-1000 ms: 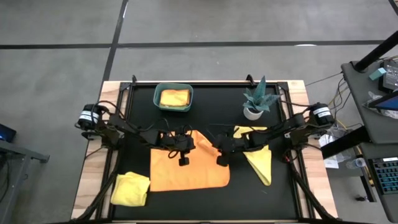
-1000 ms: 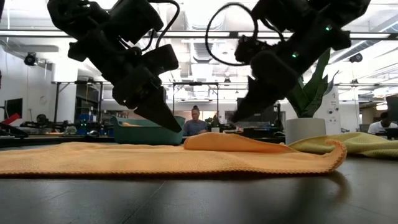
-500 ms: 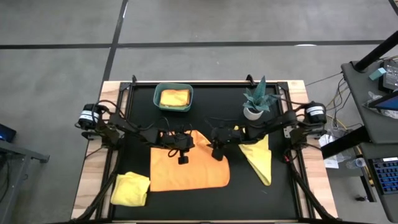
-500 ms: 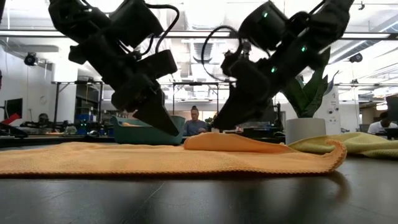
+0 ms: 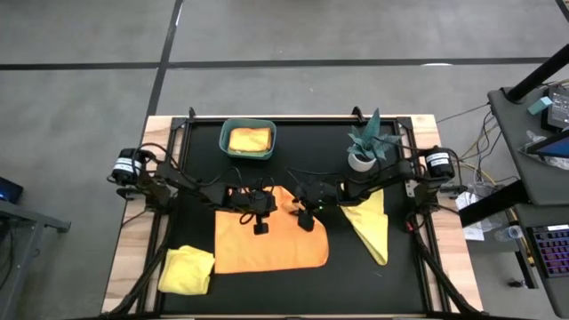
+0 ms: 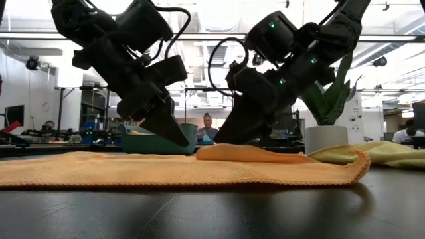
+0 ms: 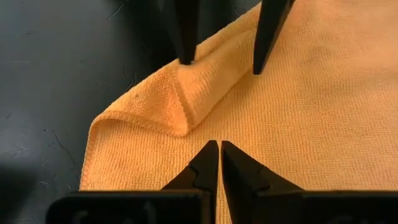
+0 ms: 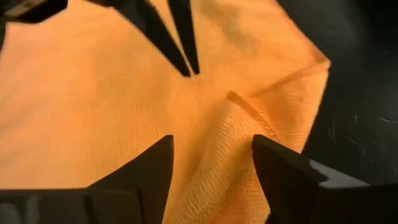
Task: Fold microfiber towels
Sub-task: Fold the orange microfiber cloth
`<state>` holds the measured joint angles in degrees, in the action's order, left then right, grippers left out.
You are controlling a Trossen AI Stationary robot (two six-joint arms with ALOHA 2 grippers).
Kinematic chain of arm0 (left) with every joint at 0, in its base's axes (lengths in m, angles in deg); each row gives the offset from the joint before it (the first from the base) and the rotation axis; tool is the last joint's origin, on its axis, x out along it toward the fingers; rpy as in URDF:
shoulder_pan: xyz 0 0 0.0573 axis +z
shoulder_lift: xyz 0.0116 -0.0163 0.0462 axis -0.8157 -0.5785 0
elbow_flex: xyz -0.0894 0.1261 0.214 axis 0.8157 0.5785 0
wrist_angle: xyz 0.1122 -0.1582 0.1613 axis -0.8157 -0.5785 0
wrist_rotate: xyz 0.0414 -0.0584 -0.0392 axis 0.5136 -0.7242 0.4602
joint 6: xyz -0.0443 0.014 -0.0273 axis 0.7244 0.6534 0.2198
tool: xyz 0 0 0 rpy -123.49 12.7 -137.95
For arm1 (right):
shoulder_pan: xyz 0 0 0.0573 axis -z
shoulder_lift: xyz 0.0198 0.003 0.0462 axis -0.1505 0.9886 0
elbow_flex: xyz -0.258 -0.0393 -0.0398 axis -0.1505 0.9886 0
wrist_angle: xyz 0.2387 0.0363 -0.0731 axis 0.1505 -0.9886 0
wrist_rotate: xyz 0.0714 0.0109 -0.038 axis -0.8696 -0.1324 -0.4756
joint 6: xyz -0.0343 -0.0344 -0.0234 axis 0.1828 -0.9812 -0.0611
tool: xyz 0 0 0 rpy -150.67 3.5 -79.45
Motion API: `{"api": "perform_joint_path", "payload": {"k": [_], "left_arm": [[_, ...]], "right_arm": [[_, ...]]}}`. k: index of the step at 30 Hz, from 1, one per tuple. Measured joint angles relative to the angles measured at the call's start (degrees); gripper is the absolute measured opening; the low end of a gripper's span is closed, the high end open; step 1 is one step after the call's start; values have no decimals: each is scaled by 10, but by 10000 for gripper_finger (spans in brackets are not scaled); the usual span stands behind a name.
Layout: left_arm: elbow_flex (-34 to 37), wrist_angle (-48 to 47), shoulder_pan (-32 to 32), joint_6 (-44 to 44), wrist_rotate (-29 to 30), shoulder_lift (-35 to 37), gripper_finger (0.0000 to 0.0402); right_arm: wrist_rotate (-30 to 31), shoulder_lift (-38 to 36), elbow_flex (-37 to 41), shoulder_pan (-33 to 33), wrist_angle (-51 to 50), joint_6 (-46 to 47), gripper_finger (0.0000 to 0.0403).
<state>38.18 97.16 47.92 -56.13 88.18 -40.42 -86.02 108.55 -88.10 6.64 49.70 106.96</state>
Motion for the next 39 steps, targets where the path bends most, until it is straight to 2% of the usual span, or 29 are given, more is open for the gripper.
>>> {"api": "perform_joint_path", "payload": {"k": [8,12,16,22,30,35,39], "left_arm": [[1,0,0,0,0,0,5],[1,-1,0,0,0,0,5],[1,-1,0,-1,0,0,5],[1,-2,0,-1,0,0,5],[2,-6,0,-1,0,0,5],[2,-6,0,0,0,0,5],[2,-5,0,0,0,0,5]], "right_arm": [[3,1,-6,-5,0,-8,151],[20,0,-6,0,-3,-8,141],[25,-1,-8,3,-21,-8,153],[45,-3,-30,3,-103,17,187],[43,-3,-31,-5,-103,17,203],[43,-3,-31,-5,-102,17,170],[43,-3,-31,-5,-98,15,107]]}}
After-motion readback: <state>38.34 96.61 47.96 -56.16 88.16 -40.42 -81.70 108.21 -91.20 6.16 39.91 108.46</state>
